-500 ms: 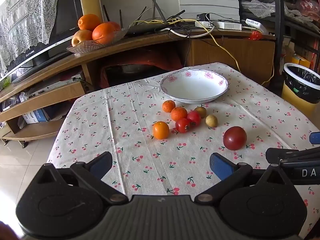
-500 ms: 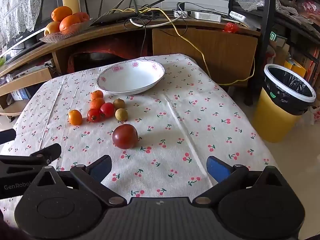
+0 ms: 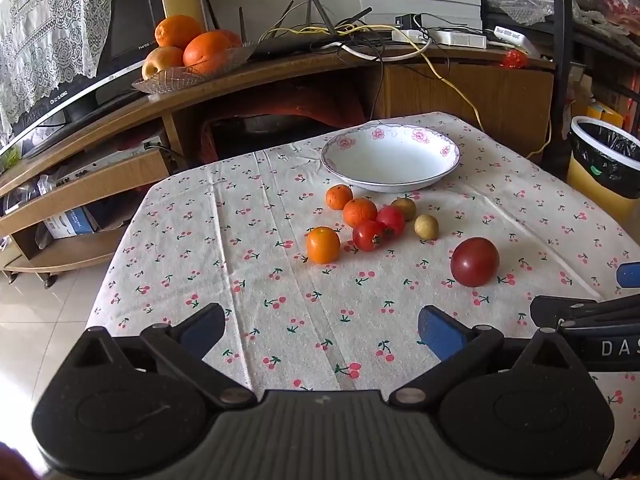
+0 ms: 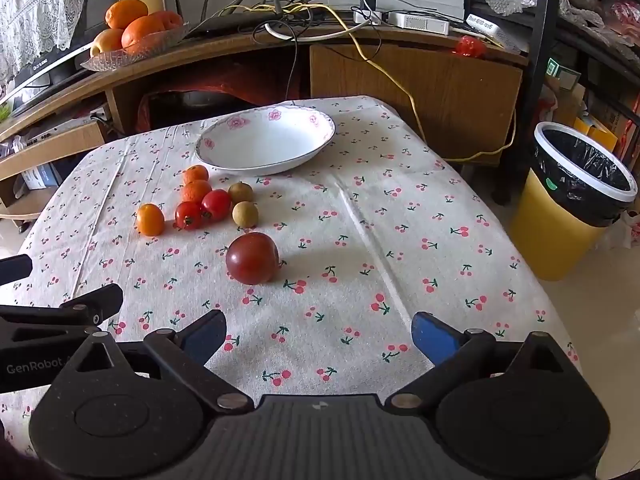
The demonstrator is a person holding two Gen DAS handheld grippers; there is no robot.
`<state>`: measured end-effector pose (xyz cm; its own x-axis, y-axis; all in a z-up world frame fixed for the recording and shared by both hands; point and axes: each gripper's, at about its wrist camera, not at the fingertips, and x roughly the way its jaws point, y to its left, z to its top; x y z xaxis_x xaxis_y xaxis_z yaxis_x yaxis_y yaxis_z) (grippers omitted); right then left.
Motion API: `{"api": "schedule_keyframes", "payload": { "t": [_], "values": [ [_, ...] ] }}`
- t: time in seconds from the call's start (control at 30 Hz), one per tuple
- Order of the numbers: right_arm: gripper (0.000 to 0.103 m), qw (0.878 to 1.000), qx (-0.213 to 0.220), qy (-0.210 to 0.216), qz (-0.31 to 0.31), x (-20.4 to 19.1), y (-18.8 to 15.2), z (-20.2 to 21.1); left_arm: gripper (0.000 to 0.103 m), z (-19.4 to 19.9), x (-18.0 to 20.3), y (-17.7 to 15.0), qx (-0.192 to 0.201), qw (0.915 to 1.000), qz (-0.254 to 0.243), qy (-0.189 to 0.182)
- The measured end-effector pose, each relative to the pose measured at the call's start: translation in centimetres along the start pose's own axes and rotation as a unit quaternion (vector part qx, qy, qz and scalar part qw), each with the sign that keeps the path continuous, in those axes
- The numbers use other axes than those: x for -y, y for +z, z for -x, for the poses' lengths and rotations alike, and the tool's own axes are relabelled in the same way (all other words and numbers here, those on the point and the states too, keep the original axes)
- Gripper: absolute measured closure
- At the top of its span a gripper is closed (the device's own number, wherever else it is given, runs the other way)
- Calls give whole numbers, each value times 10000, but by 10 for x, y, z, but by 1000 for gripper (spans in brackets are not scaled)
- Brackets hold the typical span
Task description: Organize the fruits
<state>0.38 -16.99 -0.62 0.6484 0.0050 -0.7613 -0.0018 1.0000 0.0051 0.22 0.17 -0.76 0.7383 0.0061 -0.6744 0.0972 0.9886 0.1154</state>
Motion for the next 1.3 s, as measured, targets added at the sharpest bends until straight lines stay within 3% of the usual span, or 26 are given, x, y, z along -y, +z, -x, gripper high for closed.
{"api": "schedule_keyframes", "payload": {
  "t": [1.3],
  "values": [
    [16, 9999, -118, 34, 80, -5, -2, -5, 0, -4, 2, -3, 59, 9999, -137, 15]
  ]
}}
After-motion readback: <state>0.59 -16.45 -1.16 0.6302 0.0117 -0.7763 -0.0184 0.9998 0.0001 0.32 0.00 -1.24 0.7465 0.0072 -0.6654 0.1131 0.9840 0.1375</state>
